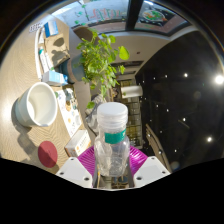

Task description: Pour water

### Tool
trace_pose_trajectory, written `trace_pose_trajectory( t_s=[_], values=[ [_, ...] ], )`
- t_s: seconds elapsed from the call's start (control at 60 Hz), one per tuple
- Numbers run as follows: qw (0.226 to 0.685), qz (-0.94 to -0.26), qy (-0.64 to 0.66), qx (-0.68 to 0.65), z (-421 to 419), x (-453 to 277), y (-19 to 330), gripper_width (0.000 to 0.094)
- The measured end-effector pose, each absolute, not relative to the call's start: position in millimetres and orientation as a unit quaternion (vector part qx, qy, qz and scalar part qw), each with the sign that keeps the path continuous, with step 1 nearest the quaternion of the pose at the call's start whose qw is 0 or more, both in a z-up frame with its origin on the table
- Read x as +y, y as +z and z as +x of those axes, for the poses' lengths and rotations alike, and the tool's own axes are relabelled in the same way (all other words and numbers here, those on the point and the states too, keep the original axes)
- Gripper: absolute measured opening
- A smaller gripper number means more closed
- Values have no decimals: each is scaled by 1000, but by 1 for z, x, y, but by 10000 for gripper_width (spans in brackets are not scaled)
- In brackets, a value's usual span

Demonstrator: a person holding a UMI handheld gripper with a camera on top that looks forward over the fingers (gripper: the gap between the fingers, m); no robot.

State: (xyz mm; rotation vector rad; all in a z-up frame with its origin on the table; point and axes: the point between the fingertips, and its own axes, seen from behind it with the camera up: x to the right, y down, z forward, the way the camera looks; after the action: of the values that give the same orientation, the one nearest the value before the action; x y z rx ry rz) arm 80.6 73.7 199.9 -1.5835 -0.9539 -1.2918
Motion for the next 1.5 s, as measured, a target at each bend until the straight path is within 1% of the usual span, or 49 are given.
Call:
trace_pose_trajectory(
  t_s=[0.117,0.217,0.25,0.383,0.45,0.55,0.667,0.75,0.9,1.017,1.1,1.233,1.35,1.5],
  values=[
    [382,-551,-571,-474,34,90,187,406],
    [341,-504,-595,-526,15,95,171,407],
    [333,-491,-600,-537,12,96,167,408],
    [308,-466,-604,-569,6,98,156,407],
    [299,-460,-607,-575,6,97,156,407],
    [298,-462,-609,-572,10,95,163,408],
    [314,-484,-595,-559,13,88,174,408],
    [344,-518,-572,-535,16,82,186,405],
    [428,-636,-471,-436,29,70,207,410],
    [490,-717,-364,-336,42,63,208,411],
    [515,-763,-282,-270,49,61,191,410],
    [532,-812,-155,-184,52,59,146,409],
    [531,-835,-73,-127,49,62,103,413],
    [517,-851,-37,-86,55,67,56,414]
  ],
)
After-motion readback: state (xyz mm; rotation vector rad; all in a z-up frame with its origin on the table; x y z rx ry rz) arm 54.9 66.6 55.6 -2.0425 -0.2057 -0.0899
